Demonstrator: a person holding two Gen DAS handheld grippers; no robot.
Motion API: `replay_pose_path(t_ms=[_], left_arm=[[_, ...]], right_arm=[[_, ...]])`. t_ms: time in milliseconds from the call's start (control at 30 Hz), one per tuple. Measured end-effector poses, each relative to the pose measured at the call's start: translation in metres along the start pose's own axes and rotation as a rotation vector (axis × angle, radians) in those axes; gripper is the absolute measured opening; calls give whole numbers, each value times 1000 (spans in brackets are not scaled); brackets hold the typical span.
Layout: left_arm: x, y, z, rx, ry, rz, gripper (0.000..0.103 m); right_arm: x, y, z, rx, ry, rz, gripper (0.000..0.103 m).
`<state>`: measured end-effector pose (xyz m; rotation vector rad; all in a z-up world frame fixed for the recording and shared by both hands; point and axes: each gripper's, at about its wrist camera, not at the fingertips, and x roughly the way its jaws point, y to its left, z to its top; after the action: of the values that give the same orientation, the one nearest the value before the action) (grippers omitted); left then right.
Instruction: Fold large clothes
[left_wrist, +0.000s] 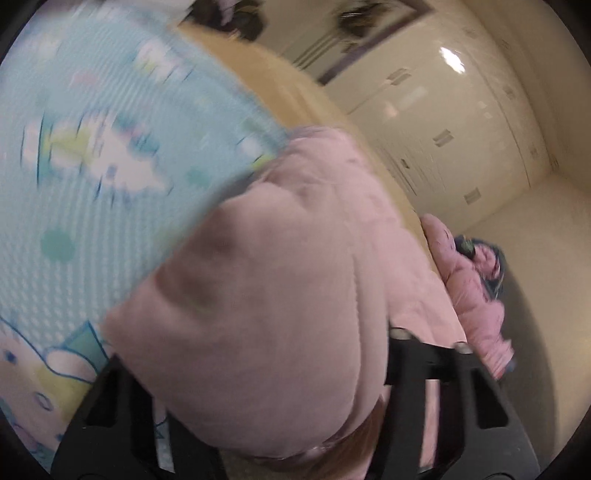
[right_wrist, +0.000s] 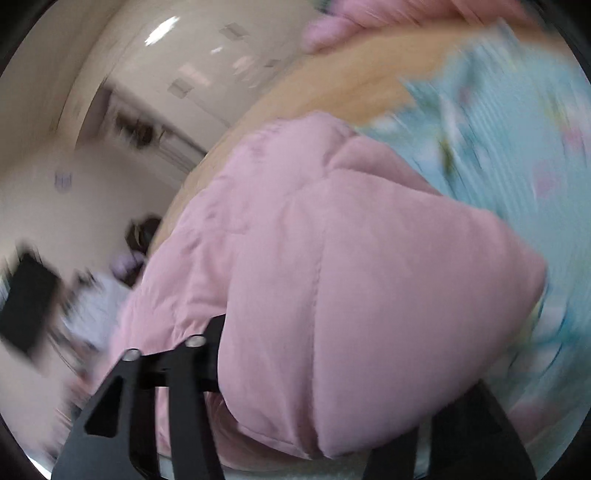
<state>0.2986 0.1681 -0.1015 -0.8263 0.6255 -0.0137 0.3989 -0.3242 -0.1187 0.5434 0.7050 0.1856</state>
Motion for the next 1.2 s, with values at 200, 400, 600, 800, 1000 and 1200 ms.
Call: replay_pose_path(t_ms=[200, 400, 600, 800, 1000, 1200], left_arm=[[-41, -56, 4, 256, -103, 5, 28], [-97, -73, -9, 379, -163, -12, 27], [-132, -56, -30, 419, -154, 10, 27], [-139, -35, -53, 441, -121, 67, 28], [-133, -13, -65, 418, -74, 139, 33], [-120, 2, -69, 389, -35, 214, 53]], right_arm=[[-52, 83, -1, -367, -129, 9, 31], [-115, 106, -42, -576, -198, 53, 30], [-148, 91, -76, -594, -173, 68, 30], [-155, 63, -97, -464, -109, 37, 30], [-138, 8, -105, -201, -14, -8, 33], [-125, -27, -120, -23, 47, -18, 53]])
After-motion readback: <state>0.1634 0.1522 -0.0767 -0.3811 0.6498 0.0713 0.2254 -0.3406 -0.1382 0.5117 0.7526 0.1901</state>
